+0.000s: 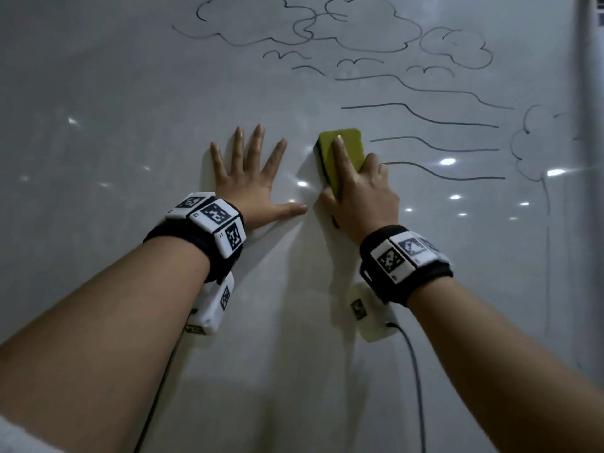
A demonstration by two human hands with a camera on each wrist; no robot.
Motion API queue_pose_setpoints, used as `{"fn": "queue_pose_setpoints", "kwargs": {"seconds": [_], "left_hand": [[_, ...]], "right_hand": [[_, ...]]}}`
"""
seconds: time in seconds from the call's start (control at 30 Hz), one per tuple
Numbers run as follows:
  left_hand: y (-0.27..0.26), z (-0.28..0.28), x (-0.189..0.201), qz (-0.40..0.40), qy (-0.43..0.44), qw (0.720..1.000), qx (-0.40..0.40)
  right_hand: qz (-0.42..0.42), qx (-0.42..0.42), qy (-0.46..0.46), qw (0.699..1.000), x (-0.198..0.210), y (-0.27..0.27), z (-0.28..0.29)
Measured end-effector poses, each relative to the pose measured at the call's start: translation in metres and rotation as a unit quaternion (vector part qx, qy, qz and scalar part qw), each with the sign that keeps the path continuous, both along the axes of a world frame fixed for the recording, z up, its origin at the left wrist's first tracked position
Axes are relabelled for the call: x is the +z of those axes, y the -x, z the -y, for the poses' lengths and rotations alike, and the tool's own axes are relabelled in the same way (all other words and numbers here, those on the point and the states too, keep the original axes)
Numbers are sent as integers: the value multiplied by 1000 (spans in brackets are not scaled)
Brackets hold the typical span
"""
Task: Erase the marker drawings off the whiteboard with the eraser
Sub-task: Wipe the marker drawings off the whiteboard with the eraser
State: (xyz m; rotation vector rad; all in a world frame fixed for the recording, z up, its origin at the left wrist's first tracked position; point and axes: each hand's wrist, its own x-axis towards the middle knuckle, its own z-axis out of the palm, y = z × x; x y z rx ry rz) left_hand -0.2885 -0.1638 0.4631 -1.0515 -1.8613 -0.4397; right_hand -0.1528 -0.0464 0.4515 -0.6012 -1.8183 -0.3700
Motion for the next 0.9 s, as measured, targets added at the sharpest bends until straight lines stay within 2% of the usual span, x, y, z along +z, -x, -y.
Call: {"fn": "queue_pose_setpoints", "kwargs": {"seconds": [0.07, 0.13, 0.27, 0.33, 0.47, 0.53, 0.7, 0.77, 0.9], "left_hand": [[-1, 1, 0, 4, 2, 1000, 1], [-1, 0, 0, 6, 3, 1000, -1], [-2, 0, -1, 11, 9, 1000, 1], [-1, -1, -2, 13, 10, 1000, 3], [-2, -1, -2, 17, 15, 1000, 6], [-3, -1, -2, 19, 14, 1000, 8], [-5, -1, -2, 30, 20, 999, 13], [-5, -1, -1, 32, 22, 999, 12], [-8, 0, 0, 40, 31, 999, 20]], "right_hand": [[57, -24, -72, 995, -2, -10, -6], [66, -41, -93, 993, 3, -25, -18], [-43, -23, 22, 999, 6, -34, -30], [-55, -14, 38, 998, 1, -27, -27], [37, -45, -56, 997, -2, -34, -29], [53, -63, -88, 993, 5, -44, -37], [-61, -25, 43, 997, 26, -37, -34], [-37, -17, 32, 999, 21, -28, -25], [64, -60, -81, 993, 15, -31, -23]]}}
